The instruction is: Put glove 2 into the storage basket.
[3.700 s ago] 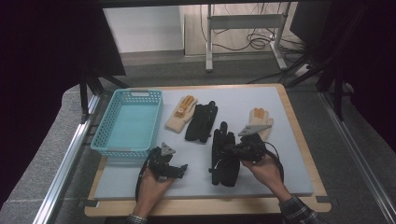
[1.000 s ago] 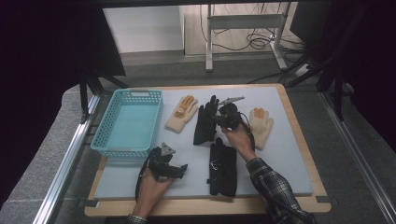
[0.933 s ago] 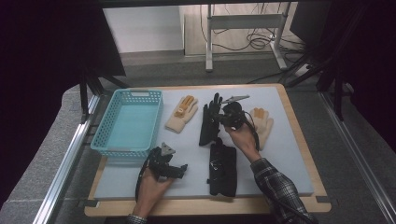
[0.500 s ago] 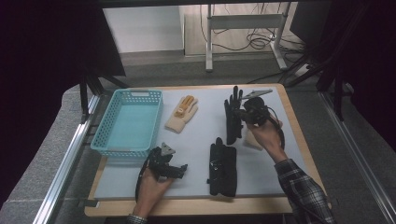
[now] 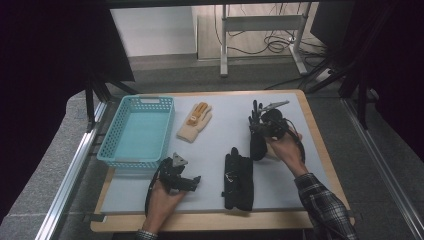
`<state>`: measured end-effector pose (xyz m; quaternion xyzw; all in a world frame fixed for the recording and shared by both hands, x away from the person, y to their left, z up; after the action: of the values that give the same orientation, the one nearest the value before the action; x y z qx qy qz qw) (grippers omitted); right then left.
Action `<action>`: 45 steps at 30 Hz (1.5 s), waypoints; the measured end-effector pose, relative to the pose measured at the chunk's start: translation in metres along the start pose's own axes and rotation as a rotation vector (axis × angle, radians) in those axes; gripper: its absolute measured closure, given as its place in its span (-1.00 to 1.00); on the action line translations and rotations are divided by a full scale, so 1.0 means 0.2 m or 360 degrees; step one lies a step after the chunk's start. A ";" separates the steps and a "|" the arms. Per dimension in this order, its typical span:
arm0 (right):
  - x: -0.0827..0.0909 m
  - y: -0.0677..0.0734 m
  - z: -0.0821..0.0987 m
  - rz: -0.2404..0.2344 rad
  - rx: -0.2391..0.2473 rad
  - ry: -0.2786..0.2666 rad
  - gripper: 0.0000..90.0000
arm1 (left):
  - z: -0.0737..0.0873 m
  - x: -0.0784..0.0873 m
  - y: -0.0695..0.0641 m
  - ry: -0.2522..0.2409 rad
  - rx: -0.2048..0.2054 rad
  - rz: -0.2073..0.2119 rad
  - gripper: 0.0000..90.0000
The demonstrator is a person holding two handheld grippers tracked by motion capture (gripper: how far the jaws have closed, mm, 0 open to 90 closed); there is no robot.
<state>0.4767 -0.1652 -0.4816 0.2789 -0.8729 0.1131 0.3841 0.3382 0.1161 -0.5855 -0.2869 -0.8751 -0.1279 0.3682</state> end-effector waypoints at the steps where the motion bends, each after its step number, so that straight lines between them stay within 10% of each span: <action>1: -0.04 0.07 -0.02 -0.0052 0.0015 -0.0004 0.84 | 0.00 0.00 0.00 0.0000 0.0000 0.0000 -0.97; 8: -0.14 0.21 -0.06 -0.0086 0.0135 -0.0014 0.41 | 0.00 0.00 0.00 0.0006 -0.0004 -0.0002 -0.97; 16: -0.22 0.11 0.01 -0.0095 0.0149 0.0032 0.02 | 0.00 0.00 0.00 0.0004 -0.0001 -0.0001 -0.97; 28: -0.42 0.06 0.07 -0.0136 0.0124 0.0052 -0.01 | 0.00 0.00 0.00 -0.0001 0.0001 0.0000 -0.97; 38: -0.42 0.02 0.07 -0.0215 -0.0015 0.0084 0.75 | 0.00 0.00 0.00 -0.0001 0.0000 -0.0001 -0.97; 45: -0.39 0.04 0.06 -0.0150 0.0034 0.0084 0.85 | 0.00 0.00 0.00 0.0000 0.0000 0.0000 -0.97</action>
<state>0.5080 -0.1323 -0.5458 0.3206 -0.8470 0.1114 0.4091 0.3383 0.1161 -0.5855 -0.2870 -0.8750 -0.1279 0.3682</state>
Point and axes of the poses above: each handheld gripper's, and its own axes: x roughly backward along the jaws, z roughly out of its underside, y roughly to its left, the point moved 5 cm from there along -x, roughly forward along the jaws, and after that the axes turned 5 degrees about -x, right-handed, at the moved point
